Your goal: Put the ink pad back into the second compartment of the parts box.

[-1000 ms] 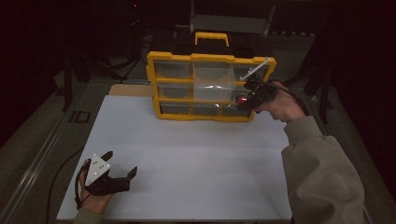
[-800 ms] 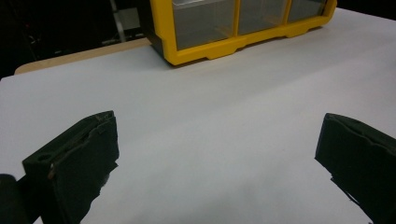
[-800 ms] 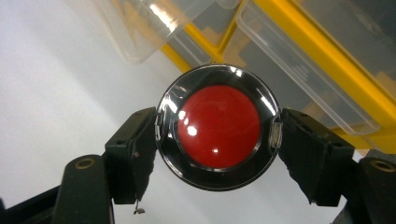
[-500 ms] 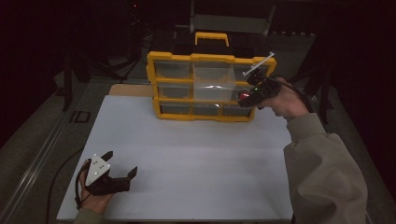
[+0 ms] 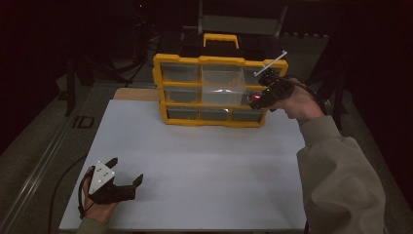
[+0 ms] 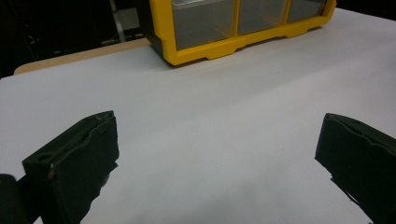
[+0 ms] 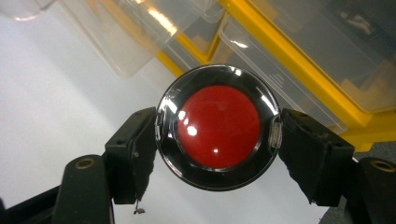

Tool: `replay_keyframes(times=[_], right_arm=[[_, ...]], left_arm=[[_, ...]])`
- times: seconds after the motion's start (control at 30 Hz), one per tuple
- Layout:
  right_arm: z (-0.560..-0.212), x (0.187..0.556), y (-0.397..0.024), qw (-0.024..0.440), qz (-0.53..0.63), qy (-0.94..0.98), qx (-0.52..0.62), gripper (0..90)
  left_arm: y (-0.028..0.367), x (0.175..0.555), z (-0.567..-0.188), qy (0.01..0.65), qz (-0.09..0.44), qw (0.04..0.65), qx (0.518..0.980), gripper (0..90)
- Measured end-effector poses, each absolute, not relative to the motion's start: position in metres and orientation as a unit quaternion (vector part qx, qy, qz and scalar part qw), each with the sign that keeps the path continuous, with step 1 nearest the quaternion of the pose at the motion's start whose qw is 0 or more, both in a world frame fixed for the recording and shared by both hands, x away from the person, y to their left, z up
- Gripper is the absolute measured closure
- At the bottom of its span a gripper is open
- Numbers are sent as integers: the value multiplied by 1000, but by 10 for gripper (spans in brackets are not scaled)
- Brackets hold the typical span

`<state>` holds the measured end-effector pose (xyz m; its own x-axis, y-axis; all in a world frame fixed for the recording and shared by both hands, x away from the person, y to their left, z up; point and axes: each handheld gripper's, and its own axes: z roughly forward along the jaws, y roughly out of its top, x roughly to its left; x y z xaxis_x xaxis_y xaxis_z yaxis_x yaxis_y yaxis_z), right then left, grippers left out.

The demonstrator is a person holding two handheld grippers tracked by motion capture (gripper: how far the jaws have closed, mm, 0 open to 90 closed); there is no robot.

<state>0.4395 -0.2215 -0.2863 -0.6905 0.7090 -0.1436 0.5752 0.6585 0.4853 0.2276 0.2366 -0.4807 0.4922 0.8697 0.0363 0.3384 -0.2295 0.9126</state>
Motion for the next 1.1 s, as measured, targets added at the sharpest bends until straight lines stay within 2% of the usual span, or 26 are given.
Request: replay_keyframes(times=[1.1], right_arm=[[-259,442,-221,174,222,887,366,298]], left_arm=[[236,228,-481,414,287,462,730,1]])
